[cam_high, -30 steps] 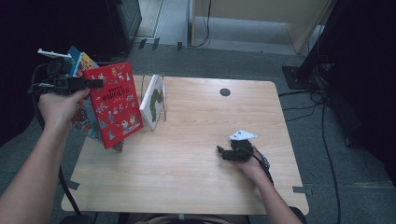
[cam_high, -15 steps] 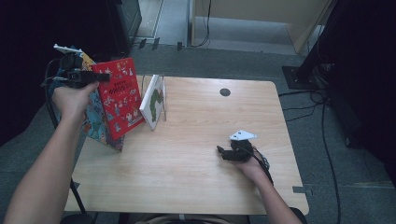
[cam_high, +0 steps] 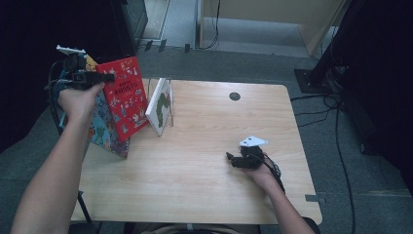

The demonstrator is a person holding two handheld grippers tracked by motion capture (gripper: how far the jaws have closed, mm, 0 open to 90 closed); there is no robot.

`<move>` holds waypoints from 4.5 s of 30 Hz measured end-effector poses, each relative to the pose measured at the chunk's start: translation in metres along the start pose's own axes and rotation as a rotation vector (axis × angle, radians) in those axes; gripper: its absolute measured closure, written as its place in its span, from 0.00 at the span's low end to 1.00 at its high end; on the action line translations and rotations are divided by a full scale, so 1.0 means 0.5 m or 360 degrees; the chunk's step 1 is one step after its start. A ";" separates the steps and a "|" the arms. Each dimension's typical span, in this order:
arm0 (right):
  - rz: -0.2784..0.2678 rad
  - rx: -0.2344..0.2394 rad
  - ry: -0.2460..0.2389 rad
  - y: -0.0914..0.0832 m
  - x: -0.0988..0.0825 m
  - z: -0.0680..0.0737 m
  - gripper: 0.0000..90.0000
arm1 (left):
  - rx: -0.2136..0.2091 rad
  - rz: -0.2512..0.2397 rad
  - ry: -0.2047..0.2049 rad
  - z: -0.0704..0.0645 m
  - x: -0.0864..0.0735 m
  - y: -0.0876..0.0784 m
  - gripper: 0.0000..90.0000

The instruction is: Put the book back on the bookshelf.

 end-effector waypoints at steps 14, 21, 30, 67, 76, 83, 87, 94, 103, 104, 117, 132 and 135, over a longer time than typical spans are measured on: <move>-0.0001 -0.0001 0.0000 0.000 0.000 0.000 0.30 | -0.0025 0.0189 -0.0030 -0.017 0.013 -0.027 0.84; -0.0002 0.0000 -0.0002 0.000 0.000 0.000 0.30 | 0.0019 0.0315 -0.0046 -0.012 0.009 -0.035 0.86; -0.0005 -0.0002 -0.0001 0.000 0.000 0.000 0.30 | -0.0022 0.0423 -0.0098 -0.007 0.005 -0.041 0.85; -0.0003 0.0000 -0.0003 0.000 0.000 0.000 0.30 | 0.0000 0.0775 -0.0192 0.001 0.002 -0.036 0.88; -0.0005 0.0001 -0.0004 0.001 0.000 -0.001 0.30 | -0.0001 0.0732 -0.0230 0.006 0.020 -0.025 0.88; 0.0000 0.0000 0.0001 0.000 0.000 0.000 0.30 | 0.0019 0.0709 -0.0222 0.000 0.043 -0.016 0.89; 0.0000 0.0000 0.0000 0.000 0.000 0.000 0.30 | 0.0012 0.0654 -0.0230 -0.004 0.061 -0.014 0.89; 0.0000 -0.0001 0.0000 0.000 0.000 0.000 0.30 | 0.0017 0.0611 -0.0238 0.005 0.083 0.000 0.89; -0.0002 0.0000 -0.0003 0.000 0.000 -0.001 0.30 | 0.0074 0.0608 -0.0225 0.016 0.086 0.035 0.89; -0.0003 0.0000 -0.0003 0.000 0.000 -0.001 0.30 | 0.0080 0.0602 -0.0226 0.018 0.086 0.036 0.89; 0.0000 0.0000 0.0000 0.000 0.000 0.000 0.30 | 0.0115 0.0520 -0.0206 0.031 0.084 0.048 0.89; -0.0001 -0.0001 0.0000 0.000 0.000 0.000 0.30 | 0.0088 0.0753 -0.0293 0.033 0.067 0.051 0.86; 0.0000 -0.0001 0.0000 0.000 0.000 0.000 0.30 | 0.0070 0.0773 -0.0312 0.032 0.066 0.056 0.86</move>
Point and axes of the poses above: each handheld gripper's, and its own axes: y roughly forward along the jaws, x roughly out of its top, z roughly to its left, the point moved 4 cm from there along y, roughly forward along the jaws, and after that the axes turned 15 degrees about -x, right-handed, at the moved point
